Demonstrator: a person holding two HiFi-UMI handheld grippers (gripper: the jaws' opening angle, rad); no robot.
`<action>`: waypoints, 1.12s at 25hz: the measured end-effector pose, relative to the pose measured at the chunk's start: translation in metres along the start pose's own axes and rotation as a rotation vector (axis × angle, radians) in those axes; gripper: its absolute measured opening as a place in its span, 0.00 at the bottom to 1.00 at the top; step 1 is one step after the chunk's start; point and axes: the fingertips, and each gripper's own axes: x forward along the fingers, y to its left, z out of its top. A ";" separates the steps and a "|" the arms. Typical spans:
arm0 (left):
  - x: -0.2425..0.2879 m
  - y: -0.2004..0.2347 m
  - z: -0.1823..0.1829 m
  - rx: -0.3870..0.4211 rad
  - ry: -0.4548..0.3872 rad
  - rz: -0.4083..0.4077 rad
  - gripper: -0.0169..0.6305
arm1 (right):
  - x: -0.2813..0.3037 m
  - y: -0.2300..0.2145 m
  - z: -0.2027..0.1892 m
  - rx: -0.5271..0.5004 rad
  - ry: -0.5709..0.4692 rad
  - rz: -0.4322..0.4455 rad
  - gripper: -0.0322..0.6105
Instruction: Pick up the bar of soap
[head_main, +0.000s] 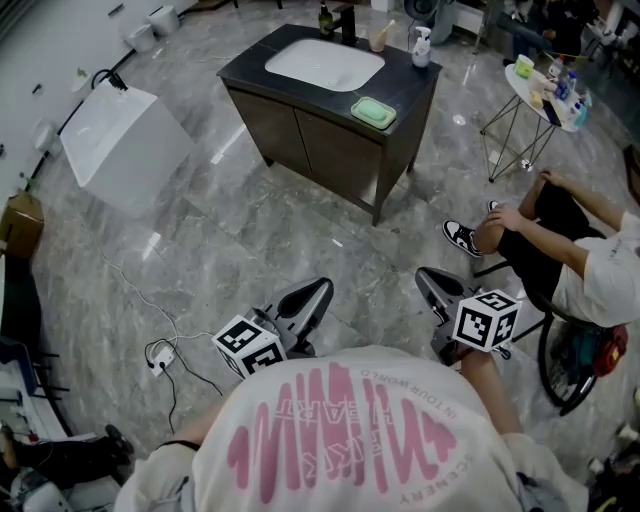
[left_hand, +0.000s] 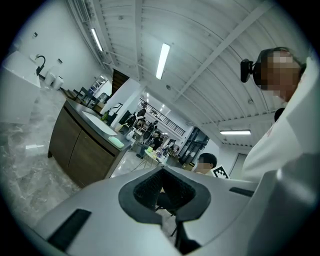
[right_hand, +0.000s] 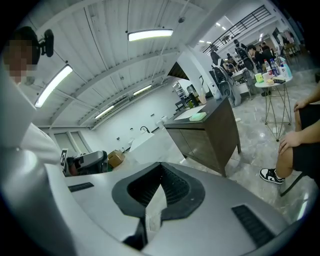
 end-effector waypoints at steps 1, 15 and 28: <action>0.002 0.002 -0.003 0.002 0.009 -0.005 0.04 | 0.000 -0.002 0.001 0.004 -0.001 -0.001 0.07; 0.031 0.003 -0.001 -0.020 0.028 -0.056 0.04 | 0.001 -0.018 0.011 0.012 0.007 -0.025 0.07; 0.009 0.022 -0.010 -0.108 0.046 -0.023 0.04 | 0.027 -0.012 -0.002 0.075 0.037 0.006 0.07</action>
